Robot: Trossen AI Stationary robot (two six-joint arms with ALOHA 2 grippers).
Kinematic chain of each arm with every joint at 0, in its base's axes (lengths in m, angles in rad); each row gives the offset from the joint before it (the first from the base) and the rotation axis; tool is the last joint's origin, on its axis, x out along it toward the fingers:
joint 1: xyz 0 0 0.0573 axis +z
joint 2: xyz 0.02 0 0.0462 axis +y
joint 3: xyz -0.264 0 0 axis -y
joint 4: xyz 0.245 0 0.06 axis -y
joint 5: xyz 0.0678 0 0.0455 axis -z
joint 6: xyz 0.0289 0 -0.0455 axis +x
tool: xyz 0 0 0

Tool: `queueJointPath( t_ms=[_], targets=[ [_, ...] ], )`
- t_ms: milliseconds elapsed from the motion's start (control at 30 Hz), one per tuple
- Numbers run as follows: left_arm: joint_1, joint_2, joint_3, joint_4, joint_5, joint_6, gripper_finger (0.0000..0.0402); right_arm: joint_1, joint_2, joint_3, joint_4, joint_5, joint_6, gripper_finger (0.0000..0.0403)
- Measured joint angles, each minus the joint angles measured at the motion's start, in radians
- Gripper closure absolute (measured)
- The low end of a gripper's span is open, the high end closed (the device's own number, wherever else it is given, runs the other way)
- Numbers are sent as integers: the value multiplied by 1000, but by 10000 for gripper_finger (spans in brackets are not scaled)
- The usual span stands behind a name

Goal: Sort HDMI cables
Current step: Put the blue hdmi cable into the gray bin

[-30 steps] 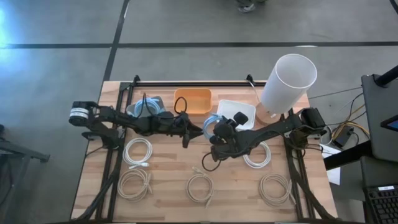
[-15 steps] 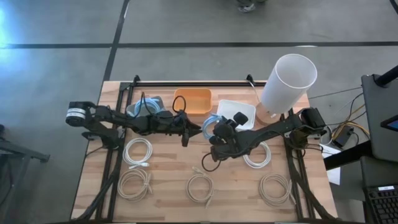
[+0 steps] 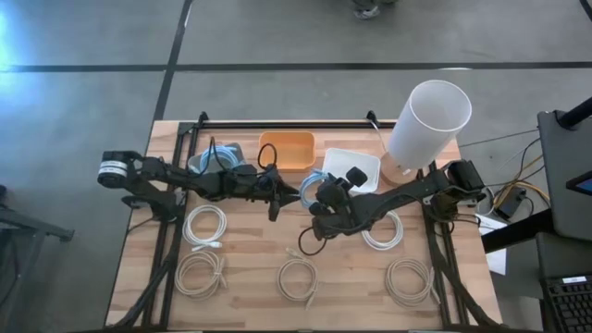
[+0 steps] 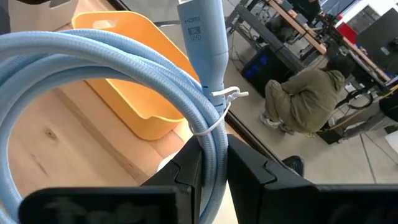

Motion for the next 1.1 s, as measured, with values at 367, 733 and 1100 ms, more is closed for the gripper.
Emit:
queueJointPath(
  t_ms=[367,733,1100],
  targets=[
    [1,0,0,0,54,23,258,0,0,1,13,-17,-6,349],
    [1,0,0,35,58,35,169,0,-2,1,21,-17,-3,349],
    [1,1,1,49,-97,48,175,-1,-2,1,80,-15,-4,349]
  ],
)
